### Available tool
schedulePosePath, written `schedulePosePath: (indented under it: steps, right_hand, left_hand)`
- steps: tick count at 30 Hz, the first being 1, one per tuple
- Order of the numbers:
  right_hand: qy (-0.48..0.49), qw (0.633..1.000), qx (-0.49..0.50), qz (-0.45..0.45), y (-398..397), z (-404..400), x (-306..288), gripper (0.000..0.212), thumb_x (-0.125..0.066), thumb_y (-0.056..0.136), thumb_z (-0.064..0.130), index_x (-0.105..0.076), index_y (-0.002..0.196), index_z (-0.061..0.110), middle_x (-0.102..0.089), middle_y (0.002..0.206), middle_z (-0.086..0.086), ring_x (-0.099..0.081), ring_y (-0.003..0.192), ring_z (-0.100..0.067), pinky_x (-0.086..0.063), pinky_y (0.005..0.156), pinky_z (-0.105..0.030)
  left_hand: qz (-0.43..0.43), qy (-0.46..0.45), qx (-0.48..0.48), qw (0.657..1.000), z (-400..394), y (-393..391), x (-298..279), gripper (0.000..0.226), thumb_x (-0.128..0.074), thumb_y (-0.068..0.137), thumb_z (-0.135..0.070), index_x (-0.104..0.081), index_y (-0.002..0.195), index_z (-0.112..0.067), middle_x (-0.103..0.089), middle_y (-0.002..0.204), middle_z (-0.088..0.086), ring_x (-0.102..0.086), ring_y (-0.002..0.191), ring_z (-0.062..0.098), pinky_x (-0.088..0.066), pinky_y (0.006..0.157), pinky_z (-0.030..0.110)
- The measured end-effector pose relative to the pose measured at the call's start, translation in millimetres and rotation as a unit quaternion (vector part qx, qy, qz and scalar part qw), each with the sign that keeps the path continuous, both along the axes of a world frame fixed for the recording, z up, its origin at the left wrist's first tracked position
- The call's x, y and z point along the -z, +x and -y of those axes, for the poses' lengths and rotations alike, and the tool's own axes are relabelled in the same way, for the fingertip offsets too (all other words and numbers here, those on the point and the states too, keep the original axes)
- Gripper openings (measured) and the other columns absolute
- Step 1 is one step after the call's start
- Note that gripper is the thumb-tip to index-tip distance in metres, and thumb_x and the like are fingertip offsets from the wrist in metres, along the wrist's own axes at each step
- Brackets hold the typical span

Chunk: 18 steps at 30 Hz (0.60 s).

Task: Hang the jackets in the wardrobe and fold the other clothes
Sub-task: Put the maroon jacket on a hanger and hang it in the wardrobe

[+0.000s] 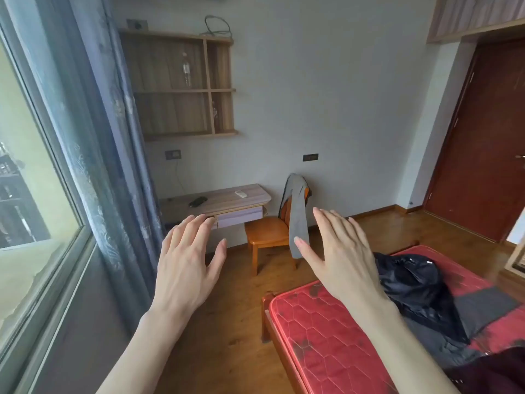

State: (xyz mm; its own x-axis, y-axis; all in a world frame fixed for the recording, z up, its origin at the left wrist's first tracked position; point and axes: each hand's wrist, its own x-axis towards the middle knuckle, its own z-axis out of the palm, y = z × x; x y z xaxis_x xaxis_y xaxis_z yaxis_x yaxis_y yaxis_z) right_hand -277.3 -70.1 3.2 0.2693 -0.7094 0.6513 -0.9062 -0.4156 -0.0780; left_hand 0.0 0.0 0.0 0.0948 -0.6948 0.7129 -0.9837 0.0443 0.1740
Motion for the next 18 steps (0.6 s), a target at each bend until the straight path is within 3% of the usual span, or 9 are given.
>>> schedulePosePath:
  steps: [18]
  right_hand:
    - [0.001,1.000,-0.007,0.008,97,273,8,0.078,-0.034,0.102,0.069,-0.046,0.154,0.012,-0.055,0.153,-0.008,-0.051,0.142,-0.025,-0.036,0.122,-0.045]
  left_hand:
    - [0.004,-0.009,-0.021,1.000,267,87,2,0.052,-0.046,0.102,-0.050,-0.060,0.140,-0.017,-0.061,0.145,0.005,-0.051,0.140,0.028,-0.032,0.119,0.044]
